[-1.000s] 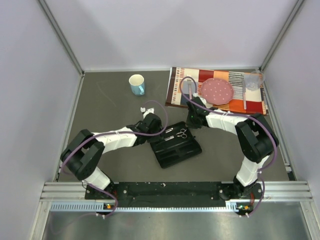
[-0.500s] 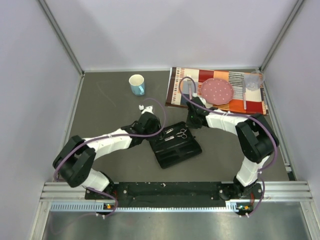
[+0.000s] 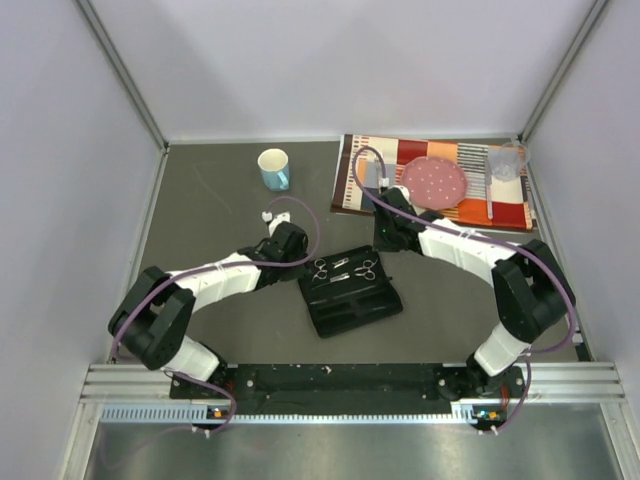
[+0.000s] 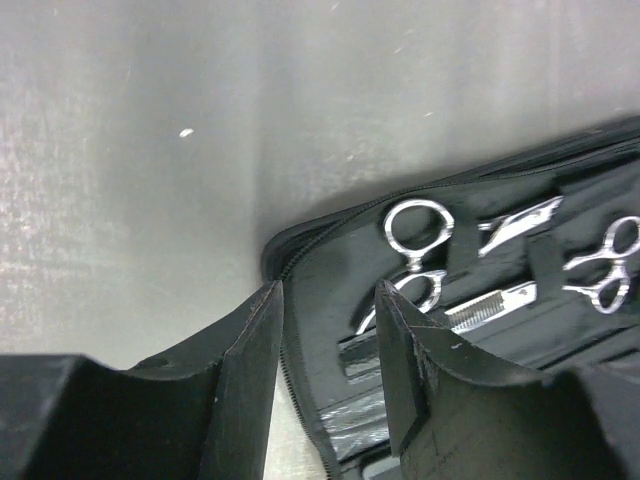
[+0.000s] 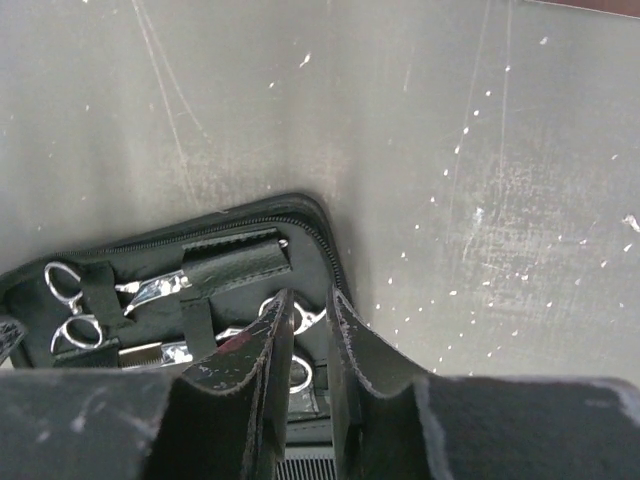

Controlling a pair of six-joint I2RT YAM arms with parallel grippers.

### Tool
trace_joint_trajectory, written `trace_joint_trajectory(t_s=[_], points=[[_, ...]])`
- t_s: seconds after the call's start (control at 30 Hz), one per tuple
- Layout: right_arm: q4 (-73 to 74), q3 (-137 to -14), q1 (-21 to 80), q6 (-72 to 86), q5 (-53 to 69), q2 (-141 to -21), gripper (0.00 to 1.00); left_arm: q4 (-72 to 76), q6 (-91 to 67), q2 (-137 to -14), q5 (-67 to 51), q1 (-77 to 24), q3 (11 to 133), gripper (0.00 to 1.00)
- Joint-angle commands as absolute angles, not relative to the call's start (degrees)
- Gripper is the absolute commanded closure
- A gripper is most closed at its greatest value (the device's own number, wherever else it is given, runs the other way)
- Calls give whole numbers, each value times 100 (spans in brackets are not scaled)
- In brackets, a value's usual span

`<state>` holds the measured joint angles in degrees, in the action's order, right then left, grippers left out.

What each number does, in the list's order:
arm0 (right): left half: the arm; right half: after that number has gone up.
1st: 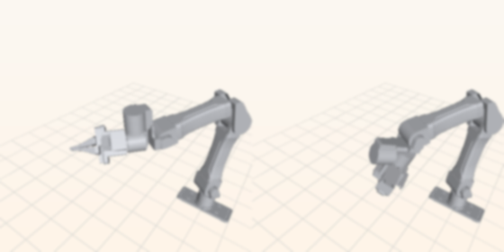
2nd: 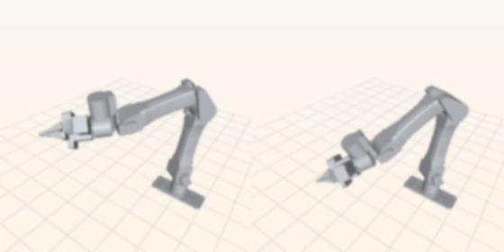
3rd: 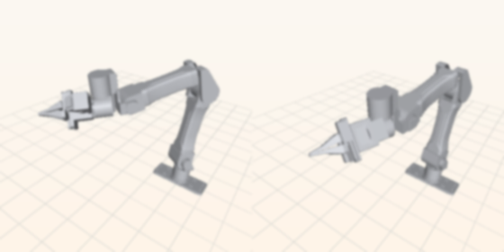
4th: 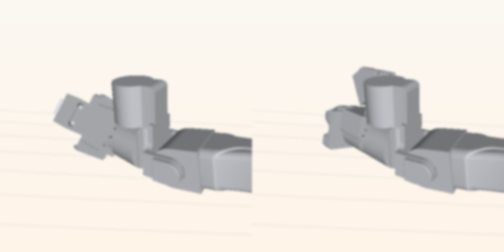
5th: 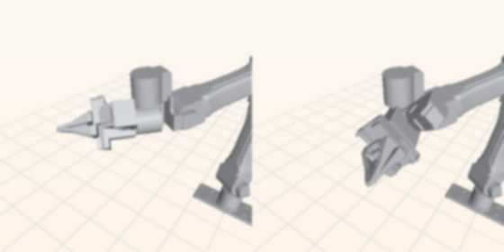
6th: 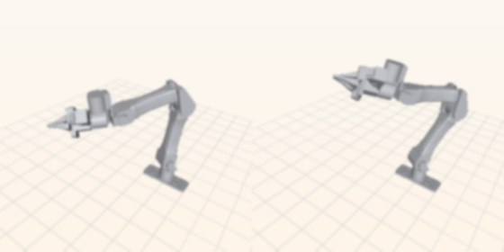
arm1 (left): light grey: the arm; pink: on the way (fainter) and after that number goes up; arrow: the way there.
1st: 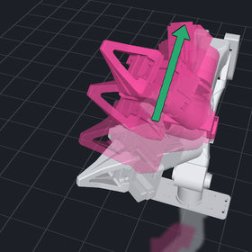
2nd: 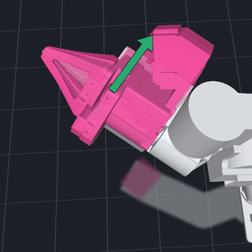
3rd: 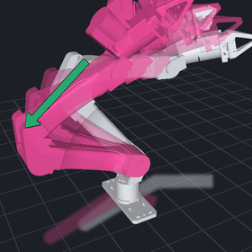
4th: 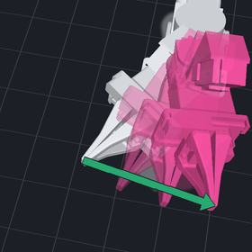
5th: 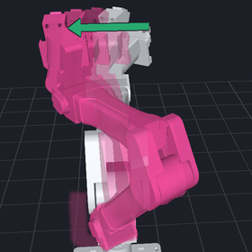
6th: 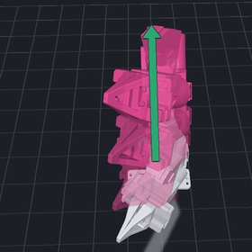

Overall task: Sort the hair-cutting tools
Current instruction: Place the scissors in the hairdressing tool bag.

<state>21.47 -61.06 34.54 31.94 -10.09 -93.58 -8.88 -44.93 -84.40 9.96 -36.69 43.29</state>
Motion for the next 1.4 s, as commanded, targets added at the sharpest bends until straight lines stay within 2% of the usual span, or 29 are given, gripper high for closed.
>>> trace_joint_trajectory(t_s=[0.0, 0.13, 0.23, 0.3, 0.47, 0.67, 0.9, 1.23, 1.37], points=[[2049, -6398, 3612, 2883, -724, -9158, 81, -1177, -4562, -8604, 1107, -3604, 4561, 53], [1452, -6512, 3682, 2620, 463, -9412, 82, -1239, -4527, -8727, 1064, -3560, 4544, 45], [1005, -6592, 3875, 2496, 1123, -9632, 89, -1257, -4553, -8841, 994, -3542, 4500, 44], [775, -6662, 3981, 2487, 1572, -9834, 94, -1274, -4579, -8912, 915, -3525, 4500, 44], [686, -7118, 4034, 2654, 2135, -10641, 100, -1415, -4702, -9140, 800, -3428, 4535, 53], [782, -7260, 4087, 2760, 2188, -11082, 100, -1389, -4729, -9141, 703, -3375, 4491, 61], [852, -7348, 4201, 2742, 2294, -11557, 100, -1301, -4693, -9176, 607, -3331, 4456, 63], [1178, -7023, 4324, 2532, 2031, -11154, 100, -1169, -4623, -9387, 545, -3234, 4632, 64], [1125, -7250, 4324, 2496, 1785, -10995, 100, -1151, -4649, -9396, 527, -3226, 4614, 66]])
